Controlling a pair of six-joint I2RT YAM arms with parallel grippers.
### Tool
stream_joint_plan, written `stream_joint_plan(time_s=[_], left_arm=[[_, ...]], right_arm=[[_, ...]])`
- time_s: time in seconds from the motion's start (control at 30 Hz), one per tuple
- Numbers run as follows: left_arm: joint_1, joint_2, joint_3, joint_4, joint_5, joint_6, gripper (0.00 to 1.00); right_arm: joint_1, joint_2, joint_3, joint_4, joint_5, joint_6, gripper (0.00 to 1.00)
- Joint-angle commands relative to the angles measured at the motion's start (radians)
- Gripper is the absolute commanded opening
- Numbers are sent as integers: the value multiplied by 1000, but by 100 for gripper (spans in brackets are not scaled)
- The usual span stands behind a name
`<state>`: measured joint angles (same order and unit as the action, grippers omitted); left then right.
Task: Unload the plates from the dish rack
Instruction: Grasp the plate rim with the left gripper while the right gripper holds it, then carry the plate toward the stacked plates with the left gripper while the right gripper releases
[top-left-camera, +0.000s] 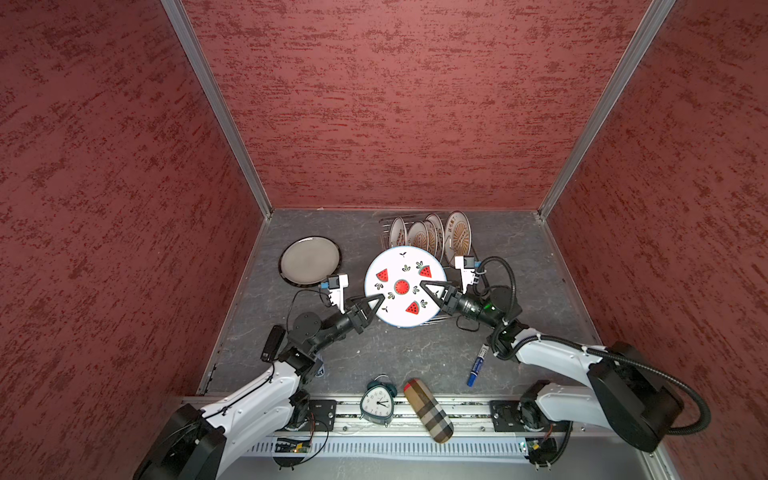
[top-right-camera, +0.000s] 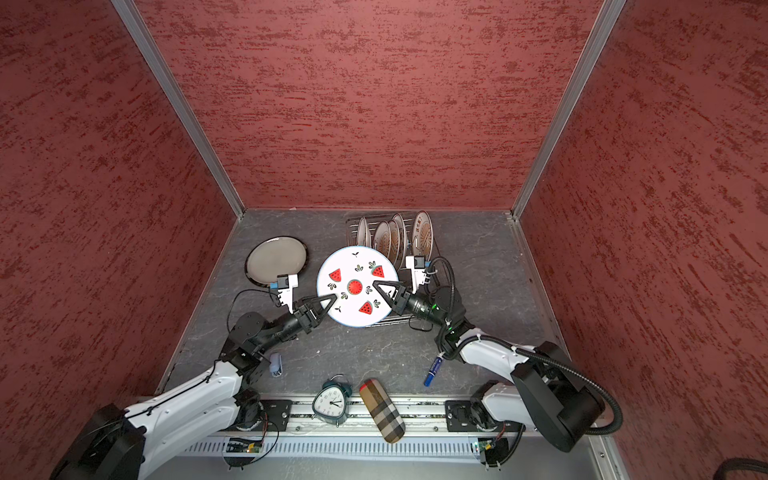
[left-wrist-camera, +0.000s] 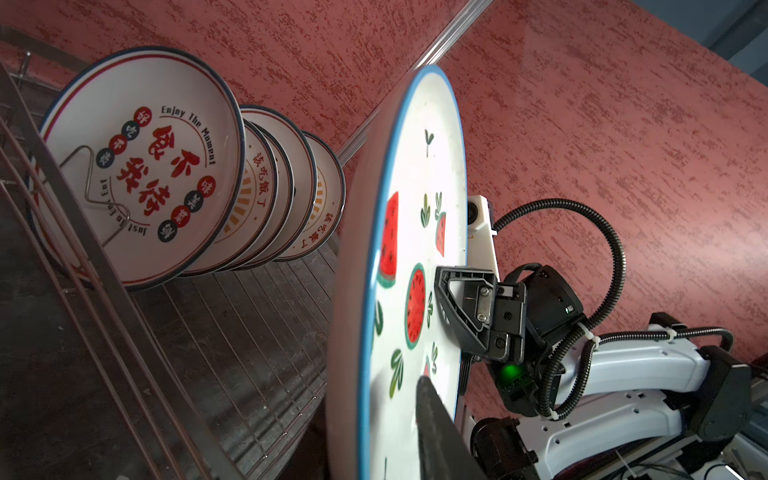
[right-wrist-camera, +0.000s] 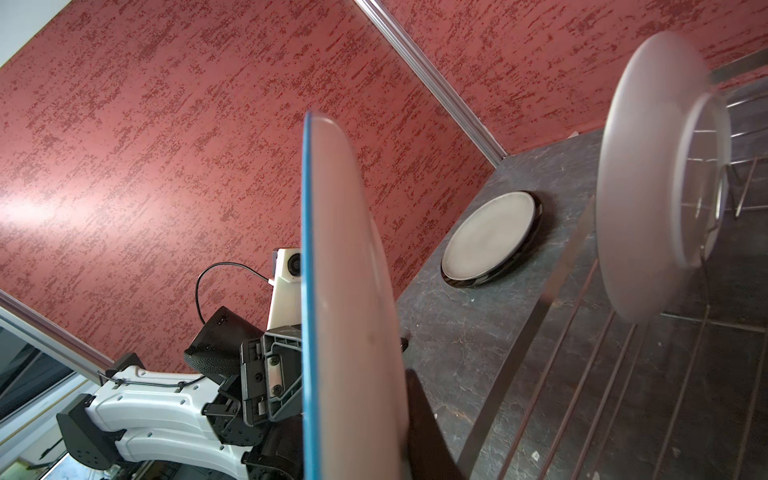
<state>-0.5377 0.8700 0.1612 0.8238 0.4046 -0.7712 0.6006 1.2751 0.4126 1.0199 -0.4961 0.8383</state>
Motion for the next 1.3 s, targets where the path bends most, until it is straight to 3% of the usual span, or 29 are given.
stream_joint_plan(time_s=[0.0,0.67,0.87,1.13,1.27], left_arm=[[-11,2,31,10,17,5,26],[-16,62,62,39,105,-34,9],[-16,68,84,-1,73,-46,3],[-15,60,92,5,60,-67,0],[-10,65,84,25,51,-85,0]], right_arm=[[6,4,60,131,3,4,0],[21,67,91,114,2,-10,0],[24,93,109,98,-18,-9,0],[25,95,112,85,-30,-19,13],[25,93,108,81,-25,-22,26]])
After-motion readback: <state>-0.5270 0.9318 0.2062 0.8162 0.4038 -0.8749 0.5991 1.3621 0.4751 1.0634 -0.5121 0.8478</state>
